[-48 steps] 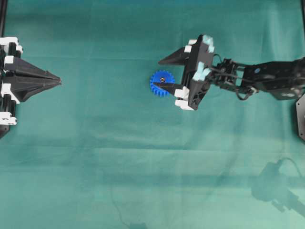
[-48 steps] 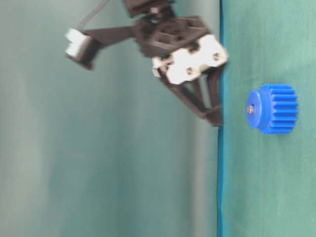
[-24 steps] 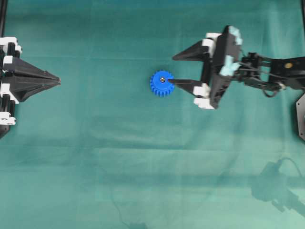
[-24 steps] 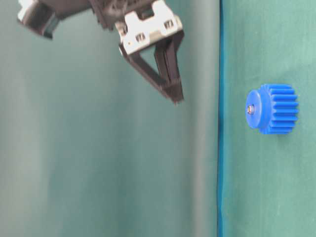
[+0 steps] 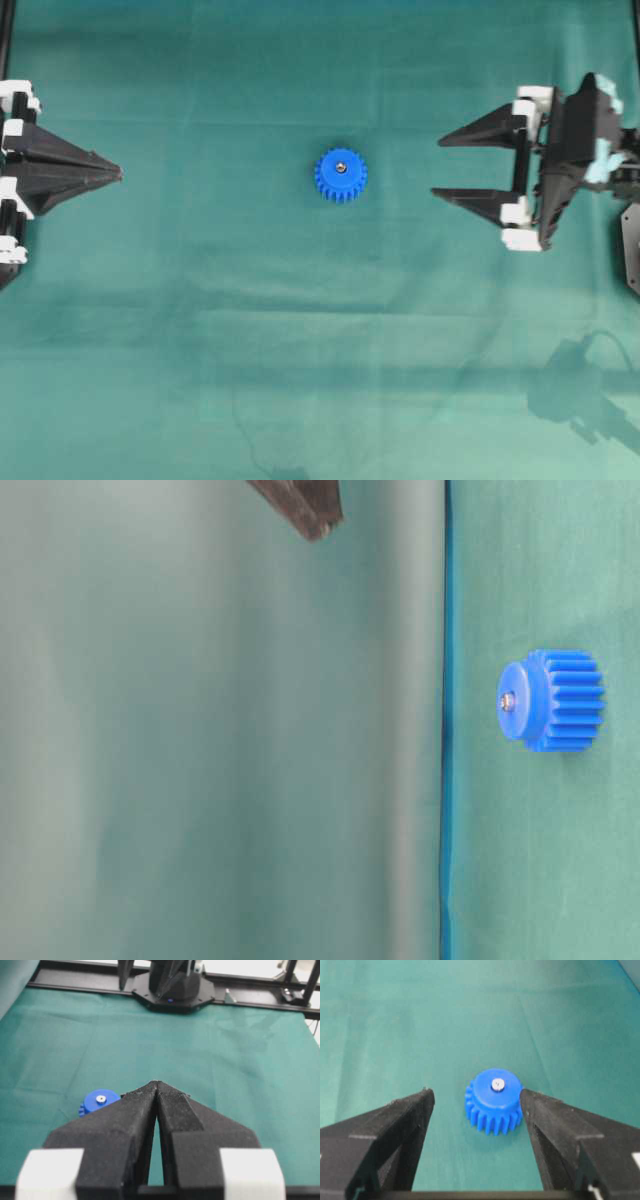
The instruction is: Insert the shaft placed at a random location into the center hole of the small gear at another random location.
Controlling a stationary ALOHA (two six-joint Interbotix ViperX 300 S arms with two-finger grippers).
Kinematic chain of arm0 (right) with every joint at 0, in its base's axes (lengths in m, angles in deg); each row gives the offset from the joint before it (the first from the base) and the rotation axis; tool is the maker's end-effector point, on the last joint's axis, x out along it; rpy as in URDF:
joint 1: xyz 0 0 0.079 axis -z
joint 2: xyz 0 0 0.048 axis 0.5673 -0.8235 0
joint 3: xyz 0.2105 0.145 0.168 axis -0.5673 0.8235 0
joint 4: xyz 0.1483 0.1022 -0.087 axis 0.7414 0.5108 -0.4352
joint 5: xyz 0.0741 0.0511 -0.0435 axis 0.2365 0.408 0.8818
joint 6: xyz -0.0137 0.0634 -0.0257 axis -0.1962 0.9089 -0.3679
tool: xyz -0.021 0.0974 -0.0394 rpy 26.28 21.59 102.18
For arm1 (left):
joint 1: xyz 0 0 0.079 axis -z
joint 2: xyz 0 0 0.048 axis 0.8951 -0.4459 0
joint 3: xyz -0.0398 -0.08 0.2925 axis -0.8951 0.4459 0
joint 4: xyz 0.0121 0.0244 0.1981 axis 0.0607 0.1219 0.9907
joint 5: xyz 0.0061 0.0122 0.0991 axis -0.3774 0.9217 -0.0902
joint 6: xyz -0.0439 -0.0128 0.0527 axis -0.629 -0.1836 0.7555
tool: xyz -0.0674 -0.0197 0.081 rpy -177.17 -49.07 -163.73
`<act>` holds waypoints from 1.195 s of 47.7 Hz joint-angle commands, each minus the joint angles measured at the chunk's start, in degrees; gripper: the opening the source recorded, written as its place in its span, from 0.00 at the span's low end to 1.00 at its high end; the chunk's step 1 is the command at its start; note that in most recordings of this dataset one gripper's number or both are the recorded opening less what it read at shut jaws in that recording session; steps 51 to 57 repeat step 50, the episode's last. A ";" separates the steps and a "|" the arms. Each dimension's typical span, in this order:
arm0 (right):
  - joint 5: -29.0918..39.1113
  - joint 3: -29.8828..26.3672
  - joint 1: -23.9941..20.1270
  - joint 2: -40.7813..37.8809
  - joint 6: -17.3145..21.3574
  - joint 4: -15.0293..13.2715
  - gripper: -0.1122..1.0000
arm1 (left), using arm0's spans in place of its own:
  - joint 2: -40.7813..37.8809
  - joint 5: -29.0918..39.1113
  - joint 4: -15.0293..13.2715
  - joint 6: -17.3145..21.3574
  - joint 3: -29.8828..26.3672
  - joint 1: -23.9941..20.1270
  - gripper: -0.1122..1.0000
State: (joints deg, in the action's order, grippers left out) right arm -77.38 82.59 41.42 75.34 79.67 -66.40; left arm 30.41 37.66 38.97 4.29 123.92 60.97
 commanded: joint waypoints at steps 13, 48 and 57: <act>2.02 1.49 0.00 4.13 0.09 0.18 0.85 | 0.09 -0.18 -0.09 -0.09 0.26 0.09 0.10; 1.32 1.58 0.00 3.69 0.09 0.18 0.85 | 0.09 -0.18 -0.09 -0.09 0.70 0.09 0.10; 1.32 1.58 0.00 3.69 0.09 0.18 0.85 | 0.09 -0.18 -0.09 -0.09 0.62 0.09 0.10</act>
